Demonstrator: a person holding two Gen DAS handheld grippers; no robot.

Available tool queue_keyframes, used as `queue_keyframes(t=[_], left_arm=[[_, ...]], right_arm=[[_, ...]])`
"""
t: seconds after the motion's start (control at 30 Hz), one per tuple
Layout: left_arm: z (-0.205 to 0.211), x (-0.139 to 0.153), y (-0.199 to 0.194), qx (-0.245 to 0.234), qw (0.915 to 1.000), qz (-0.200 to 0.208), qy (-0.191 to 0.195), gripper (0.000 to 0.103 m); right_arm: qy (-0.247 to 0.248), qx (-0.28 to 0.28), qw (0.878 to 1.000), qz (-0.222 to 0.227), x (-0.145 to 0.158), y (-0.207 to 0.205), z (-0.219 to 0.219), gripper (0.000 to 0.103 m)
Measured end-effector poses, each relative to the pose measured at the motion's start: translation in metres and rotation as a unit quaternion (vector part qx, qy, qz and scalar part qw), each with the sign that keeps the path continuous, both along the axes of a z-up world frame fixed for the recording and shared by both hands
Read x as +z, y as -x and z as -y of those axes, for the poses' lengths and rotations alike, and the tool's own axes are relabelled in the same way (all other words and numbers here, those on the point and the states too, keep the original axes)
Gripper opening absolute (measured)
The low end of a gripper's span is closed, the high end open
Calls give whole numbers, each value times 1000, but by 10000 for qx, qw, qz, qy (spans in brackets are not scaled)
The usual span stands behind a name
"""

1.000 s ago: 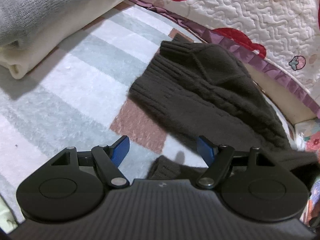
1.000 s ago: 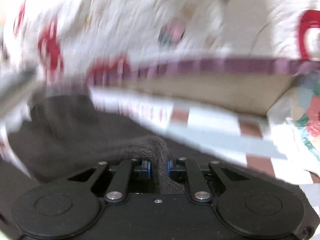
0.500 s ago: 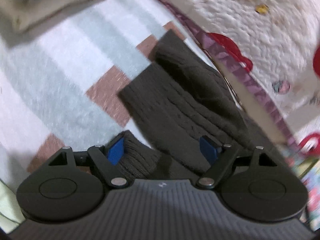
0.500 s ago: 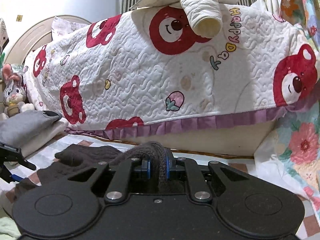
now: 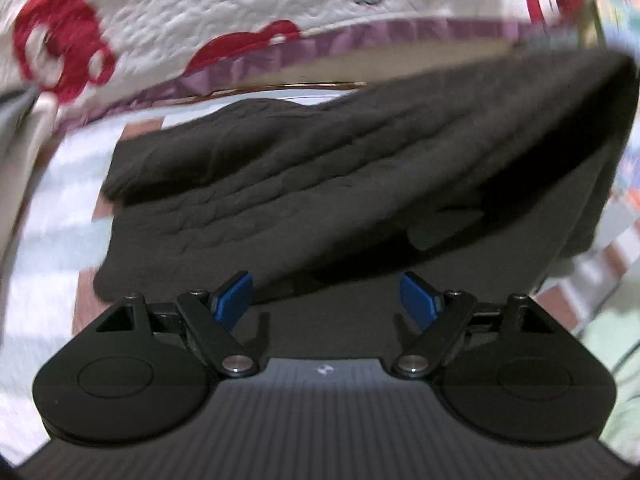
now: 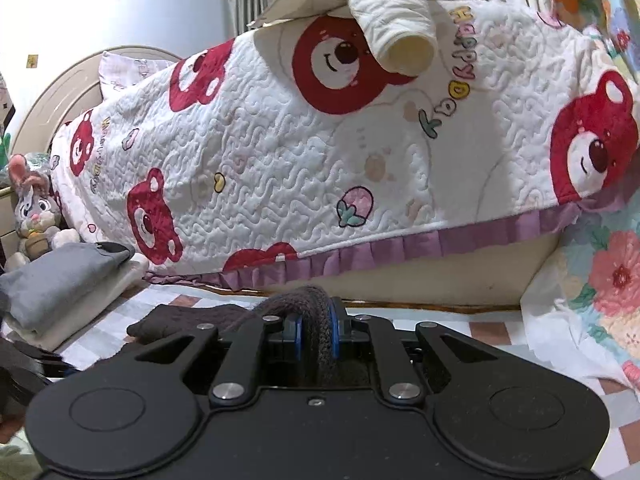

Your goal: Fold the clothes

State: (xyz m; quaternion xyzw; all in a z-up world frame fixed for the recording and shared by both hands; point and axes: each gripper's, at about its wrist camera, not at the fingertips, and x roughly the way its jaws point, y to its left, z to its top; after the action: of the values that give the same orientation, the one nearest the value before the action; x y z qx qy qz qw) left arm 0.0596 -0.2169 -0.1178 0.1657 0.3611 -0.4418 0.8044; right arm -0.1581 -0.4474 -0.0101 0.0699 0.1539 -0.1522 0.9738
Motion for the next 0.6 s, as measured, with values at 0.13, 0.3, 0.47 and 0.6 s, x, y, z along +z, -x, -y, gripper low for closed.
queue_keyframes(t=[0.13, 0.3, 0.47, 0.6], left_arm=[[26, -1, -11, 231, 9986, 447, -141, 80], [43, -4, -43, 636, 9931, 938, -303, 46], [32, 28, -55, 1046, 9839, 1449, 25, 5], [-1, 74, -49, 1431, 9649, 2127, 564, 5]], right_arm=[[241, 14, 9994, 251, 11, 6, -11, 13], [582, -12, 9975, 399, 20, 9, -19, 12], [520, 114, 9983, 234, 18, 8, -19, 12], [621, 176, 9979, 109, 15, 12, -25, 12]])
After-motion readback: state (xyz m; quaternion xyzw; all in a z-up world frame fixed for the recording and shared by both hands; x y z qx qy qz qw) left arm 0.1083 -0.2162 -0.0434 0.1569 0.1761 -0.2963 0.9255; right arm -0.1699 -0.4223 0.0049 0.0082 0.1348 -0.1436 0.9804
